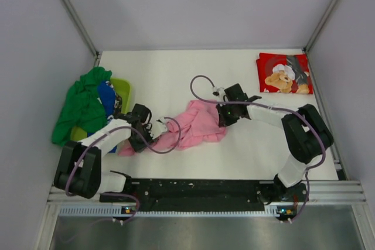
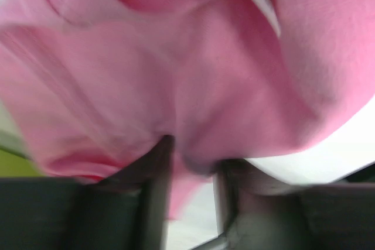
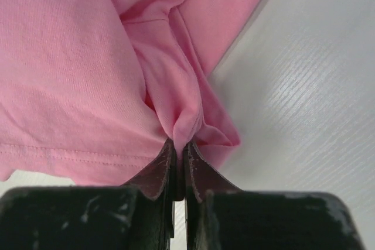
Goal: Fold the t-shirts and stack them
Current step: Flatten out the tshirt
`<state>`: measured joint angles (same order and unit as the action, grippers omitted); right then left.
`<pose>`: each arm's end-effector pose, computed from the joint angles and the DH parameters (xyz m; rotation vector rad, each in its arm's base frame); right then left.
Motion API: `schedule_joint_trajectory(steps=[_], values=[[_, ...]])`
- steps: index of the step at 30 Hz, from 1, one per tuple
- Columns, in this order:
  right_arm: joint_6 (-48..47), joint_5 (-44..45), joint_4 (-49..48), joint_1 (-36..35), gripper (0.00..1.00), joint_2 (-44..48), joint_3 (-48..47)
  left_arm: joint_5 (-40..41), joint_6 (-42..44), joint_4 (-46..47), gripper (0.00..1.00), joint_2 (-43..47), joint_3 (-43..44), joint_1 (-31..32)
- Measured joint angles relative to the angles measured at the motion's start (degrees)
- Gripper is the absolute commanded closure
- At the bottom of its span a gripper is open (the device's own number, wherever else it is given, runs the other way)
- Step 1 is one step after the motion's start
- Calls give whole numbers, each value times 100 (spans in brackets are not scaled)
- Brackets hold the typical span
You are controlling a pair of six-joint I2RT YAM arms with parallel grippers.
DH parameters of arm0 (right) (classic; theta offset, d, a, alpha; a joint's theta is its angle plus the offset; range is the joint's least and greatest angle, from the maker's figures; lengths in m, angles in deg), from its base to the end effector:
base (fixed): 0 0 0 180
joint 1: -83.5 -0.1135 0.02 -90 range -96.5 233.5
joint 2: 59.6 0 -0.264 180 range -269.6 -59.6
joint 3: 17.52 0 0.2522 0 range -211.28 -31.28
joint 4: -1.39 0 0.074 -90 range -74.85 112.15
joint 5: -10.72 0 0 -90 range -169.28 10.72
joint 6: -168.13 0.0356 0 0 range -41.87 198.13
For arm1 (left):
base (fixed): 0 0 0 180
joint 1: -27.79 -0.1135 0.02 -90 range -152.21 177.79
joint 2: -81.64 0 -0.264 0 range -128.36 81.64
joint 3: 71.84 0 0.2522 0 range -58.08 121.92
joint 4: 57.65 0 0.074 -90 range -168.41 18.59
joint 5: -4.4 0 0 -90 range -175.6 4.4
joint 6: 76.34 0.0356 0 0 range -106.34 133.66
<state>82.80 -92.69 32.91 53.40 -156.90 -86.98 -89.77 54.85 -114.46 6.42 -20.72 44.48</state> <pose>0.2830 0.1736 0.1641 -0.6675 2.5698 0.5149 0.1910 -0.0600 0.1577 1.4450 2.5956 -0.0556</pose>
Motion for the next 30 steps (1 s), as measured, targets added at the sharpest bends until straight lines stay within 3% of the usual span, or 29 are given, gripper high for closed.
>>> schedule_joint_trajectory(steps=[1,8,17,23,26,30], values=[[-4,0,48,0,100,9,-13,87,-52,33,100,-90,68,2],[-127,-151,857,0,100,837,-424,973,-297,409,100,-291,791,7],[-328,-1574,1012,-278,100,2931,-1484,2358,-214,728,100,787,3569,-179],[122,-2929,96,-826,100,3480,-1141,2693,66,951,100,988,5512,-225],[538,-3285,-546,-852,100,3617,-638,2479,142,1145,100,931,5873,-225],[1082,-3012,-1049,-852,100,3593,-116,2098,96,1272,100,382,6094,-111]])
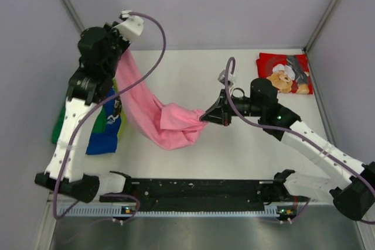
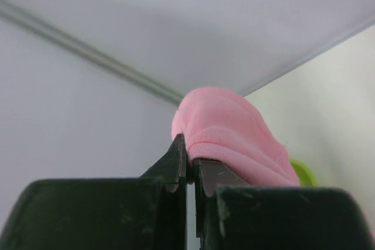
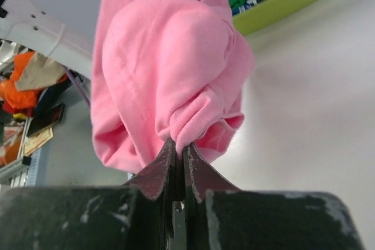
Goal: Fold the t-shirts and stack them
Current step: Flatten out the tshirt
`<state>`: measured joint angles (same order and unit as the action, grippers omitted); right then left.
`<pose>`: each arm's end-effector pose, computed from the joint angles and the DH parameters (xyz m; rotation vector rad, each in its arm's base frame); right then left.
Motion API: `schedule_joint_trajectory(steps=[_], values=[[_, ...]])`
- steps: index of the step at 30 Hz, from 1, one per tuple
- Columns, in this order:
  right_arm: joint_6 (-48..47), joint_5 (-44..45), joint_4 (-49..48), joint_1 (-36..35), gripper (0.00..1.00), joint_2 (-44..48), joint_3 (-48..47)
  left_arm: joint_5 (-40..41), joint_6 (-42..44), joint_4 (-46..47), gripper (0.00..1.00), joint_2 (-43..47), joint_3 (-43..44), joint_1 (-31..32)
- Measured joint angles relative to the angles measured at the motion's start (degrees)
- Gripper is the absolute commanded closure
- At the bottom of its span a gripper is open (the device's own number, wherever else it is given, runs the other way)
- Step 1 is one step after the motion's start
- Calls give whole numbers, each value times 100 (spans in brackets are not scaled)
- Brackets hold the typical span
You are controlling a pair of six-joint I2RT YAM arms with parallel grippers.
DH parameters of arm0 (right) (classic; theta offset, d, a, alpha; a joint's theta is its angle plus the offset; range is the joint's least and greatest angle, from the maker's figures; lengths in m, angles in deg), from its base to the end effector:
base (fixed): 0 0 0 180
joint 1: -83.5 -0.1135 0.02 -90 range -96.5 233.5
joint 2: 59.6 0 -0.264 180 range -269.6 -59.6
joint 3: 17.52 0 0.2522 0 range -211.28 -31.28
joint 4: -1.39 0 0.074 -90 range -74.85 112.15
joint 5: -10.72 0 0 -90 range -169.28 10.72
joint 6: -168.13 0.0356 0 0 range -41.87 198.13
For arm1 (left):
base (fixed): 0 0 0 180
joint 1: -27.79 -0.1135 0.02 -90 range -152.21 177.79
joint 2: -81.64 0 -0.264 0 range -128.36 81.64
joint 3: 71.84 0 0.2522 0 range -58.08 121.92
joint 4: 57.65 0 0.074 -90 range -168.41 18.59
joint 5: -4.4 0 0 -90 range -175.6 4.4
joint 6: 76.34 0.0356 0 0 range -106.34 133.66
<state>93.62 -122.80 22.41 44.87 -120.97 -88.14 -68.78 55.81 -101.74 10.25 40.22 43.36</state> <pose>0.1723 0.1691 0.3654 -0.9493 1.6743 1.3279 0.2291 -0.0531 0.5216 0.5934 1.5515 0.5930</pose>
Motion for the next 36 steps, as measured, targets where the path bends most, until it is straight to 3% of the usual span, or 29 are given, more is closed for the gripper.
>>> schedule_joint_trajectory(steps=[4,6,8,9,12,16,21,25,30,33,34,36], values=[[968,251,-1054,2,100,-601,713,-188,-72,243,100,-1523,393,352],[1499,431,-1519,13,89,-1062,1161,-247,-146,295,100,-2586,741,516],[2000,748,-1757,61,72,-1443,1622,-262,-195,273,100,-3602,1108,654],[2216,955,-1821,107,66,-1554,1869,-262,-223,136,92,-4212,1425,726],[2625,1526,-1860,400,56,-1550,2472,-278,-358,-122,49,-5451,2164,846],[2498,2658,-1263,782,53,-949,2850,-474,-627,-472,17,-5995,2330,925],[1491,3593,-590,721,36,-251,2476,-1036,-896,-599,13,-5202,1663,887],[629,4050,-289,391,36,-662,1679,-1602,-949,-686,13,-3591,605,863],[20,4782,289,155,35,-2170,144,-2236,-872,-813,21,-1432,-839,828],[-114,5193,535,157,34,-2774,-219,-2660,-708,-1095,24,-463,-1740,811],[-142,5276,608,160,35,-2885,-234,-2826,-632,-1222,24,-223,-2048,817],[-162,5386,800,162,47,-3156,-240,-3147,-481,-1497,24,120,-2638,872]])
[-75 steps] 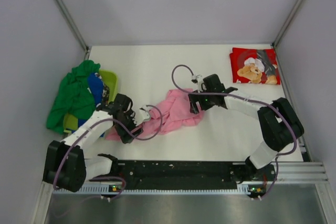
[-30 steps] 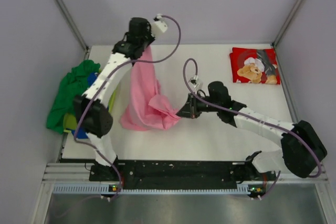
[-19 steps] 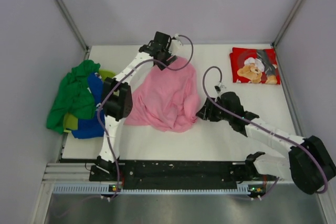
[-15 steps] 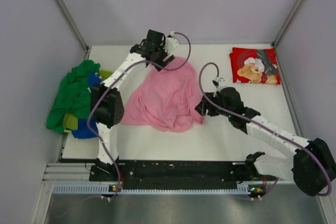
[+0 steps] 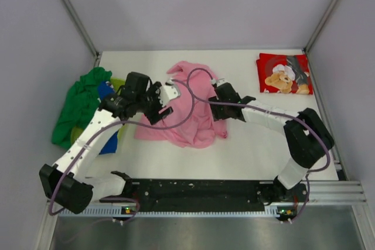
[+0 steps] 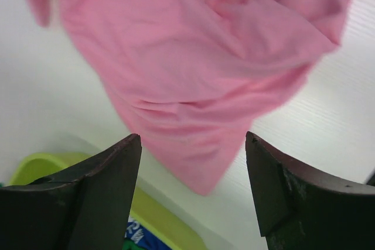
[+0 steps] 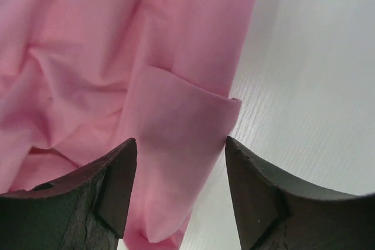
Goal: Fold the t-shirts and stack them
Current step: Flatten out the tshirt
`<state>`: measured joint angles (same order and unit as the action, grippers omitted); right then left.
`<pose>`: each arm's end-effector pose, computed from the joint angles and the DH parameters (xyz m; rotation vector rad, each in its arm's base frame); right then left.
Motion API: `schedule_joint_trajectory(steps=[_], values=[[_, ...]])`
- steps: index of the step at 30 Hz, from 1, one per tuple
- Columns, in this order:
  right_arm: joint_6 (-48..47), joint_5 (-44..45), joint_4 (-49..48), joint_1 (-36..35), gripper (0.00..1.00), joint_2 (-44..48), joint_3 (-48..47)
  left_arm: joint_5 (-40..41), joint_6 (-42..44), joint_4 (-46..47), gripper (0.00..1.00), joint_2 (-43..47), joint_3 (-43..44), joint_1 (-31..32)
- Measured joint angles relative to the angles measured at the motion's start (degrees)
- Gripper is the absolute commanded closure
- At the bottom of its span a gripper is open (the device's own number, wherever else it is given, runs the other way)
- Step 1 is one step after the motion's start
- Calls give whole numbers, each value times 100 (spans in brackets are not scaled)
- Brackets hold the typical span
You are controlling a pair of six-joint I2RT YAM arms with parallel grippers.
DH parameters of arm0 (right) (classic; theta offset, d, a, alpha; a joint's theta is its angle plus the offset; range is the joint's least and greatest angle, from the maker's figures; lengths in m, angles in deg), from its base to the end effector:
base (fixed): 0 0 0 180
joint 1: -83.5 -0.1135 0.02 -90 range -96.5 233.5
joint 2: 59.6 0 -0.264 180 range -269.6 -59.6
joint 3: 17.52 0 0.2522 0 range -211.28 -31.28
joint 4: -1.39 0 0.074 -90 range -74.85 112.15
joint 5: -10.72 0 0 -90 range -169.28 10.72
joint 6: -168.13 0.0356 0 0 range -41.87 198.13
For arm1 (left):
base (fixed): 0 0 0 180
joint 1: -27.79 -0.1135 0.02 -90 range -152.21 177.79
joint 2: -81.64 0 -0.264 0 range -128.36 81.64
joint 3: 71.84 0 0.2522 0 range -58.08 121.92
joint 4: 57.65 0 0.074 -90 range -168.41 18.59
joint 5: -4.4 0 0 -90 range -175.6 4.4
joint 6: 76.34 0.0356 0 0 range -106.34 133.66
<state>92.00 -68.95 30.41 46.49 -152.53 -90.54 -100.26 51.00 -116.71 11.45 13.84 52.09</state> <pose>0.2771 0.2009 0.2091 -0.4041 2.3812 0.1914 0.2261 -0.1120 0.3545 1.2896 1.9135 -0.1823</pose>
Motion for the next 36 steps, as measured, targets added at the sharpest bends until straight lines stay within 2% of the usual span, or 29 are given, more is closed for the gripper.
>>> schedule_joint_trajectory(steps=[1,2,3,4,7,11,16,19,20,21,23,24,27,30,34,36], values=[[-7,22,83,2,57,-149,0,-140,63,-111,24,118,-291,61],[0,31,153,13,76,-304,0,-243,142,-208,23,205,-568,177],[13,9,208,48,91,-450,0,-315,201,-302,23,256,-820,354],[-11,-26,247,76,100,-557,0,-361,238,-343,22,267,-1003,544],[168,-391,234,295,100,-688,4,-382,310,-365,21,208,-1473,1353],[339,-813,26,651,100,-378,356,-315,334,-98,21,-260,-1556,2223],[533,-1445,39,881,100,358,595,240,374,590,25,-1521,-1517,2756],[636,-1856,15,1010,100,826,603,894,385,933,33,-2428,-1399,2859],[682,-1989,13,1102,100,1001,605,1095,348,1049,40,-2669,-1381,2861],[726,-2107,13,1211,100,1163,610,1248,348,1025,53,-2765,-1250,2857],[798,-2339,-7,1504,100,1528,640,1574,319,1241,87,-2833,-1200,2844],[835,-2439,0,1681,100,1718,640,1738,308,1281,100,-2857,-1202,2817],[879,-2605,33,2122,100,2256,632,2076,264,1270,100,-2809,-1202,2634],[846,-2601,278,2337,100,2813,479,2144,201,1113,100,-2430,-1099,2144],[686,-2446,688,2332,100,3447,26,1856,162,684,100,-1373,-326,1187],[597,-2365,848,2332,100,3755,-267,1744,168,621,100,-752,-22,938]])
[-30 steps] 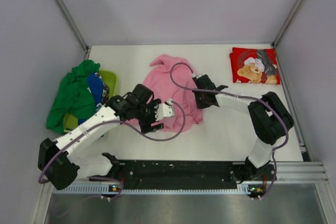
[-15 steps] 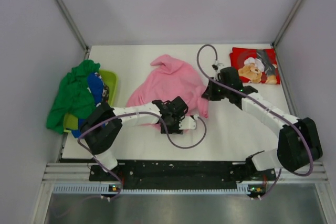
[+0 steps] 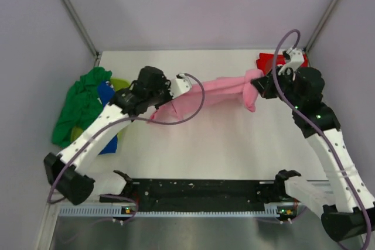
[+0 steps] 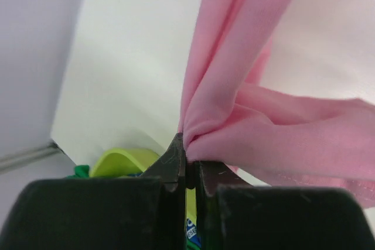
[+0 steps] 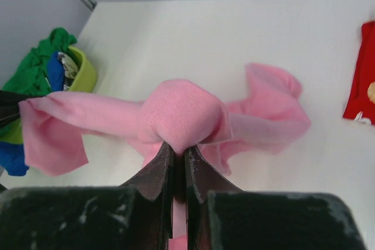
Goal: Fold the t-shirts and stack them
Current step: Flatten out the tshirt
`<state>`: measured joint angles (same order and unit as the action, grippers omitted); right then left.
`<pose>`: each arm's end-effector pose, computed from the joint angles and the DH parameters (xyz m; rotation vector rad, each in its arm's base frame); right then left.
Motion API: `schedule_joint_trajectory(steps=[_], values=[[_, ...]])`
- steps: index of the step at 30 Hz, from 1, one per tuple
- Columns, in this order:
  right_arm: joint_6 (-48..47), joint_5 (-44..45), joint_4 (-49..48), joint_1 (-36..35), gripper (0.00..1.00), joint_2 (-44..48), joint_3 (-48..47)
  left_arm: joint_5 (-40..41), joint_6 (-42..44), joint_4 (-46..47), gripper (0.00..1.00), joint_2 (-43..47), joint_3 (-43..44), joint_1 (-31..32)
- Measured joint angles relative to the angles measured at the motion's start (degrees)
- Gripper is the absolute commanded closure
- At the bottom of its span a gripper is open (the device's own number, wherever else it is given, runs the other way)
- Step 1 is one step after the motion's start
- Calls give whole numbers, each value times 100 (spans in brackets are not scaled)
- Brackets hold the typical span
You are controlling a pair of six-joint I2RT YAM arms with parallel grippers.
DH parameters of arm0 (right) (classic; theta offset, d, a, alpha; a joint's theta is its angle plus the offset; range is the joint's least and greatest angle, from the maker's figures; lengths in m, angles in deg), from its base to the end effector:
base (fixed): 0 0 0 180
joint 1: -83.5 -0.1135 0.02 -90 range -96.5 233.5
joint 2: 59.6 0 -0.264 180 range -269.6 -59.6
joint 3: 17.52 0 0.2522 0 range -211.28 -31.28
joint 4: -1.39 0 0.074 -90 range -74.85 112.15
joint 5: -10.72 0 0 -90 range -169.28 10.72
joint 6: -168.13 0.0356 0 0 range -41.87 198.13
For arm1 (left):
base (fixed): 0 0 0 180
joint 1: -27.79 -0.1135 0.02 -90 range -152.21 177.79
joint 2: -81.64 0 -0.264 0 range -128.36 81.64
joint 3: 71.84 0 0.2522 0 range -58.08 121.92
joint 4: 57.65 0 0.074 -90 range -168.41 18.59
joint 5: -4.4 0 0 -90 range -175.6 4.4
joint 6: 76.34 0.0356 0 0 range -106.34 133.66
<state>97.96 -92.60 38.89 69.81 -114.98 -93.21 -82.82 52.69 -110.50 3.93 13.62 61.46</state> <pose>0.2024 0.0577 0.3862 -0.0617 1.9083 0.6172 0.2432 -0.1599 0.3279 1.3792 1.9140 0.1028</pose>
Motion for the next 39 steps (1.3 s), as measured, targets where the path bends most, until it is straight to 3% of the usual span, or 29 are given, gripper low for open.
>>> schedule_joint_trajectory(steps=[6,13,18,23,27,30,31,33,36,39], values=[[-343,-166,557,-2,100,758,-1182,-872,-15,-944,100,1665,876,59],[-608,-1484,1176,-2,100,1189,-2874,-2017,-201,-2020,100,2579,2070,61],[-636,-2013,1381,-2,100,1436,-3423,-2747,-404,-2271,100,3016,2197,68],[-627,-1731,1305,-2,100,957,-3200,-2374,-678,-2127,100,2835,1790,63],[-619,-1239,656,-2,99,-463,-2892,-2002,-785,-1869,98,1869,1373,-282],[-662,-813,168,13,62,-2061,-2940,-1915,-796,-1364,82,890,1045,-774],[-686,-710,94,28,54,-2583,-3023,-1875,-802,-1231,71,560,979,-916],[-728,-498,76,101,48,-3797,-3370,-1740,-911,-981,54,-310,1049,-1235],[-752,-199,505,306,41,-5589,-4367,-1303,-1110,-957,50,-1899,2026,-1650],[-741,66,981,468,36,-6181,-4522,-837,-1272,-951,49,-3414,3639,-1932]])
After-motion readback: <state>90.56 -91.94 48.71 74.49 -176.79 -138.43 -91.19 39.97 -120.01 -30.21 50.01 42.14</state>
